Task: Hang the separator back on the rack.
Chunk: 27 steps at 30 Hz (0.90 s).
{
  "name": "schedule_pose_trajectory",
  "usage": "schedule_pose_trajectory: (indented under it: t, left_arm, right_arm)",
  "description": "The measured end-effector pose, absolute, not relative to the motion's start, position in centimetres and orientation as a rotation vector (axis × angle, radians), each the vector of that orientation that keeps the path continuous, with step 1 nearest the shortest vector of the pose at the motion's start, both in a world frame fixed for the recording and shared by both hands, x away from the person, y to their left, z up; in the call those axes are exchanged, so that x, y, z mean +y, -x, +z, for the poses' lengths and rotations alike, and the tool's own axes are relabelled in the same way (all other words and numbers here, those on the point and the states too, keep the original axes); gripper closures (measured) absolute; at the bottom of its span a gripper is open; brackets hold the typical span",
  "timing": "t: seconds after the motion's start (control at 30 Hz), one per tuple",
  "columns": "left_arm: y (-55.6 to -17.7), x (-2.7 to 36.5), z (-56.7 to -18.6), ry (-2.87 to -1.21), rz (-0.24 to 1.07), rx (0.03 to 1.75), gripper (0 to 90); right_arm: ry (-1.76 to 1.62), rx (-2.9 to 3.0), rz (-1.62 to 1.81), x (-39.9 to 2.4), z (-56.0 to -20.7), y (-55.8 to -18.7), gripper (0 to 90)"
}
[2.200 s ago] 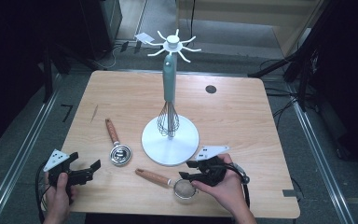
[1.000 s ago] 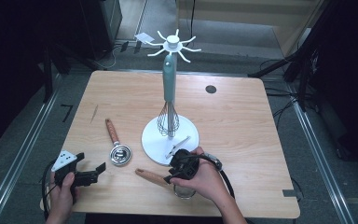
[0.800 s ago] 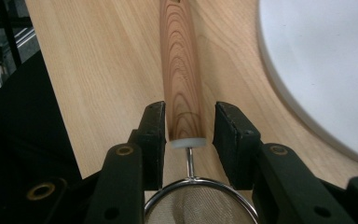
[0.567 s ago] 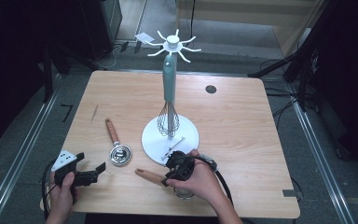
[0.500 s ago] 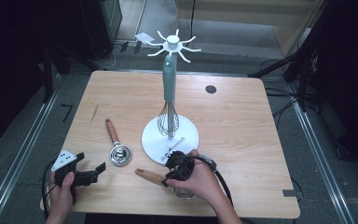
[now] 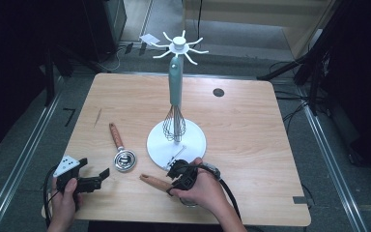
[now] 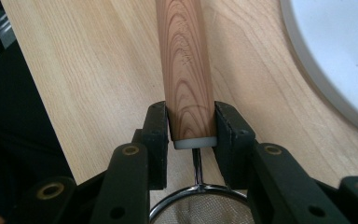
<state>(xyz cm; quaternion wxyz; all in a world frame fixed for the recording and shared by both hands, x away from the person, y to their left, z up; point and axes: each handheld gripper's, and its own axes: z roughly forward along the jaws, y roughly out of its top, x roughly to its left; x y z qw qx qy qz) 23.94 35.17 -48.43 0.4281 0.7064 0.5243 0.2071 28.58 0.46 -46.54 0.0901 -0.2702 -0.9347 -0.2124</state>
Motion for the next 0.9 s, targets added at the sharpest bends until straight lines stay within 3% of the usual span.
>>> schedule_pose_trajectory:
  t: [0.4,0.9]
  left_arm:
    - [-24.0,35.2,-48.4,-1.765,0.511,1.306,0.0]
    - [-23.9,35.2,-48.4,-1.751,0.527,1.306,0.0]
  right_arm:
    - [0.711,-3.014,-0.620,1.4,-46.1,-26.1,70.7]
    - [0.915,-2.950,-0.914,-3.2,-45.4,-25.7,70.8]
